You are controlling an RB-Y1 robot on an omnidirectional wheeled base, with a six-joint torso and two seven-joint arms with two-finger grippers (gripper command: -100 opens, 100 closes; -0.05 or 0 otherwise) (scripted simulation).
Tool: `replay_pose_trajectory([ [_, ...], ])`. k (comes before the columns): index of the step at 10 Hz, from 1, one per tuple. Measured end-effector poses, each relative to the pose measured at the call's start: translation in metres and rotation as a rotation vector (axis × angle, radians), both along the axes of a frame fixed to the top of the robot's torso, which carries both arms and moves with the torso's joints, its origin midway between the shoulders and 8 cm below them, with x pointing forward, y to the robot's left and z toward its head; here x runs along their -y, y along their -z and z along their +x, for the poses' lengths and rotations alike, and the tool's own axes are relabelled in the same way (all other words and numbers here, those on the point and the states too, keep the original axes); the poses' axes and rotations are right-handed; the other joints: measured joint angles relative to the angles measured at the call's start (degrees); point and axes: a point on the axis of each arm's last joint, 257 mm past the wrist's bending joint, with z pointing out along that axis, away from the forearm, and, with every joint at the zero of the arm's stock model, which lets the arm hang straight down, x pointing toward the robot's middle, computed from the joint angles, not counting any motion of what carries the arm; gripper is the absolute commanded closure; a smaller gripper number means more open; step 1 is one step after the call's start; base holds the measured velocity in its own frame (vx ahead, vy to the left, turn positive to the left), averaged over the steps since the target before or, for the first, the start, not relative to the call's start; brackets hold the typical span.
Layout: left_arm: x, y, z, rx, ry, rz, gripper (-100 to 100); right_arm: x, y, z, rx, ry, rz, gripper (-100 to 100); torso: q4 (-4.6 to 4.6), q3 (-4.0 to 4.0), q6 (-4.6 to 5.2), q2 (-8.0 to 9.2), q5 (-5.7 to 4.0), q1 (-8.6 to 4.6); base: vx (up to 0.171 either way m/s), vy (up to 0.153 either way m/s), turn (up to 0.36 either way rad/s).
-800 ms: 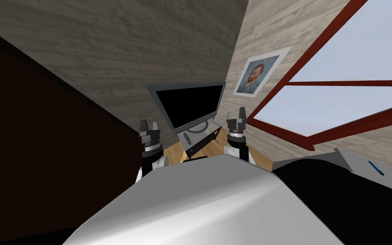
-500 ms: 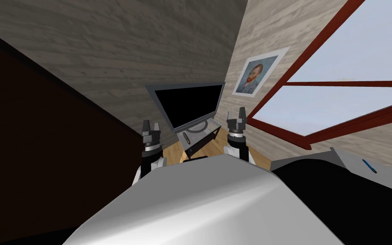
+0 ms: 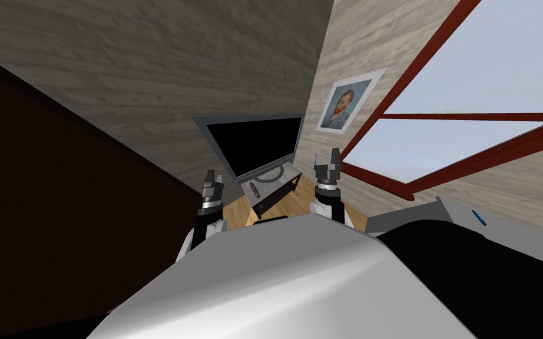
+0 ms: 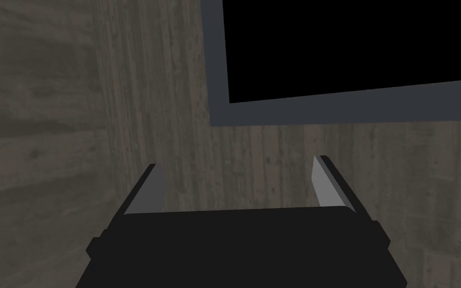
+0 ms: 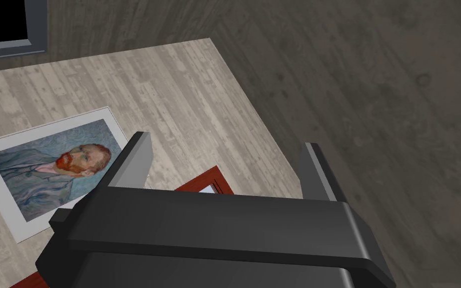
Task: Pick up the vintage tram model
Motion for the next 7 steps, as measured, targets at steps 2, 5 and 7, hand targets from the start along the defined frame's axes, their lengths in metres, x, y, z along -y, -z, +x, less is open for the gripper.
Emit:
replay_pose_trajectory([
  [2,-0.009,0.023,0.015,-0.081,-0.02,0.016,-100,0.0,0.0,0.0,0.0,0.0,0.0,0,-0.01,-0.03,0.01,-0.05,0.01,0.06,-0.053,-0.073,-0.129],
  [5,-0.027,0.06,0.032,-0.194,-0.051,0.031,-100,0.0,0.0,0.0,0.0,0.0,0.0,0,-0.02,-0.06,0.0,-0.1,0.03,0.15,-0.041,-0.053,-0.098],
  [7,-0.038,0.081,0.044,-0.263,-0.069,0.038,-100,0.0,0.0,0.0,0.0,0.0,0.0,0,-0.01,-0.05,-0.02,-0.09,0.03,0.19,-0.036,-0.039,-0.083],
])
